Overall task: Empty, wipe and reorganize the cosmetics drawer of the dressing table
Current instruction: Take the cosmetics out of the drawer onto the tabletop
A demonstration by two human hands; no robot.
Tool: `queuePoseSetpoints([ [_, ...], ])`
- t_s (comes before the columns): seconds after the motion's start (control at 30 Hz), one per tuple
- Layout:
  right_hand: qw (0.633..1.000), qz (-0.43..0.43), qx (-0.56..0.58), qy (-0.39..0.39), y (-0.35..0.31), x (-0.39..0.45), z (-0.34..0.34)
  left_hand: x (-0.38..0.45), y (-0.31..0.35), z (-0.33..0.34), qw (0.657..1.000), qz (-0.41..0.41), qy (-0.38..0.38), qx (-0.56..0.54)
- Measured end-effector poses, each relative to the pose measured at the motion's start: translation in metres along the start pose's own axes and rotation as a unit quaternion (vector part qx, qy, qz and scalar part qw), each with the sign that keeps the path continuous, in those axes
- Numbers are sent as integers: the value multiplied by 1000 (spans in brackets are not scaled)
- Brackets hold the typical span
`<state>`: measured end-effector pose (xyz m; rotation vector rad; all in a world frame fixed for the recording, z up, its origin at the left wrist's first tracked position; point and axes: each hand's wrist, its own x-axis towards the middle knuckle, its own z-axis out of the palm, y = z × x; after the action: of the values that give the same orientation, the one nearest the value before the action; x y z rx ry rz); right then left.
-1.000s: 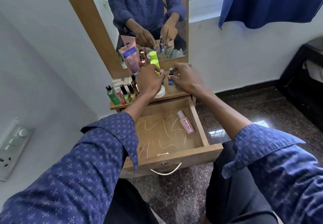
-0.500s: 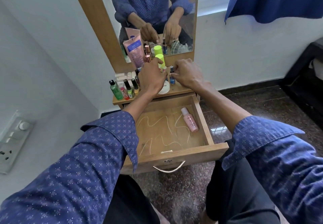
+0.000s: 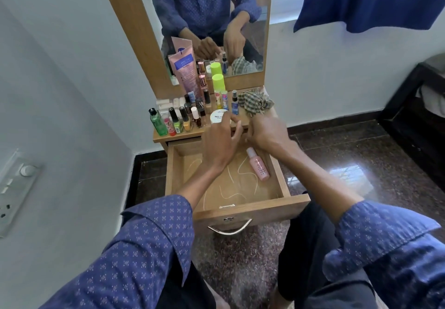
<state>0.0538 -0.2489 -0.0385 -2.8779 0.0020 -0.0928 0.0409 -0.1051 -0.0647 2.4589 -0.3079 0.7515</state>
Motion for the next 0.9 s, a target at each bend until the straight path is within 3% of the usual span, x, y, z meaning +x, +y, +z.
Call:
queuePoseSetpoints([
  [0.2, 993, -45, -102, -43, 4, -27, 46, -33, -29, -6, 995, -24, -94, 31],
  [0.6, 989, -24, -144, -16, -4, -39, 63, -56, -66, -44, 991, -30, -112, 60],
  [0.77, 996, 3, -47, -71, -5, -38, 42, -56, -68, -62, 992, -12, -95, 82],
  [0.9, 991, -50, 86, -88, -9, -24, -1, -53, -73, -69, 992, -22, -86, 89],
])
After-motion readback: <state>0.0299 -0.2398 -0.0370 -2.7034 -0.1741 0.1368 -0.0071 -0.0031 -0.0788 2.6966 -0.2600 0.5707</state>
